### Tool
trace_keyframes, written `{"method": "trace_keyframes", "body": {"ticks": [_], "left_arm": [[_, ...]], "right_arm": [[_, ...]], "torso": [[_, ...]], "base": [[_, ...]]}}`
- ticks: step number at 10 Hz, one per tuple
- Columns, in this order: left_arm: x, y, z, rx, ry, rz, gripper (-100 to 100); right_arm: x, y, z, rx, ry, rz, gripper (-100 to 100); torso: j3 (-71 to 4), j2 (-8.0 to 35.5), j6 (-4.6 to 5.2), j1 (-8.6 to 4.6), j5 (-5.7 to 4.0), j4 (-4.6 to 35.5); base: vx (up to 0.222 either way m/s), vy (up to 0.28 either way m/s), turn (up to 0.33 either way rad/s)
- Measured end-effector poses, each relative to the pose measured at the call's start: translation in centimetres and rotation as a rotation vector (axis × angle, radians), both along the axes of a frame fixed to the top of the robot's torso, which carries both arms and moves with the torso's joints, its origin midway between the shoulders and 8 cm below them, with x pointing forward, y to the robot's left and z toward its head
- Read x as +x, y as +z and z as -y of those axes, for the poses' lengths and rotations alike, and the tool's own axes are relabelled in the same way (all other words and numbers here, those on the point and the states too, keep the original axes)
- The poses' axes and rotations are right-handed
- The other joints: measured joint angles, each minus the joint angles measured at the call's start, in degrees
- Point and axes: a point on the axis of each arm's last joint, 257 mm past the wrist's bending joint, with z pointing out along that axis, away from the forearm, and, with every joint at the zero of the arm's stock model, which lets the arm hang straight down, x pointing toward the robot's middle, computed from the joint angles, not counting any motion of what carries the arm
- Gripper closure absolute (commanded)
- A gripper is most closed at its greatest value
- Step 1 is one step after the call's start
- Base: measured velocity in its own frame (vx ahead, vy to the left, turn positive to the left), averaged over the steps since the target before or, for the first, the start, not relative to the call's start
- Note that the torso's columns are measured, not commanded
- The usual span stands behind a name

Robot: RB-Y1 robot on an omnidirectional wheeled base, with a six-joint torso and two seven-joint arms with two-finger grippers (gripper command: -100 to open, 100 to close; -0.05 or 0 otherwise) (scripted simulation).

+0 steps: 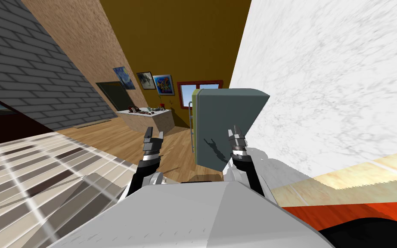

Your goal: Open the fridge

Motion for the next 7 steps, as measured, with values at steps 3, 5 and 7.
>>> {"method": "trace_keyframes", "body": {"ticks": [3,5,7], "left_arm": [[0.0,0.01,0.0,0.0,0.0,0.0,0],[0.0,0.01,0.0,0.0,0.0,0.0,0],[-0.01,0.01,0.0,0.0,0.0,0.0,0]], "right_arm": [[0.0,0.01,0.0,0.0,0.0,0.0,0],[0.0,0.01,0.0,0.0,0.0,0.0,0],[-0.01,0.02,0.0,0.0,0.0,0.0,0]], "torso": [[-20.14,10.03,0.0,0.0,0.0,10.06],[-36.92,18.45,0.0,0.0,0.0,18.46],[-53.81,26.93,0.0,0.0,0.0,26.91]], "base": [[0.0,0.0,0.0],[0.0,0.0,0.0],[0.0,0.0,0.0]]}}
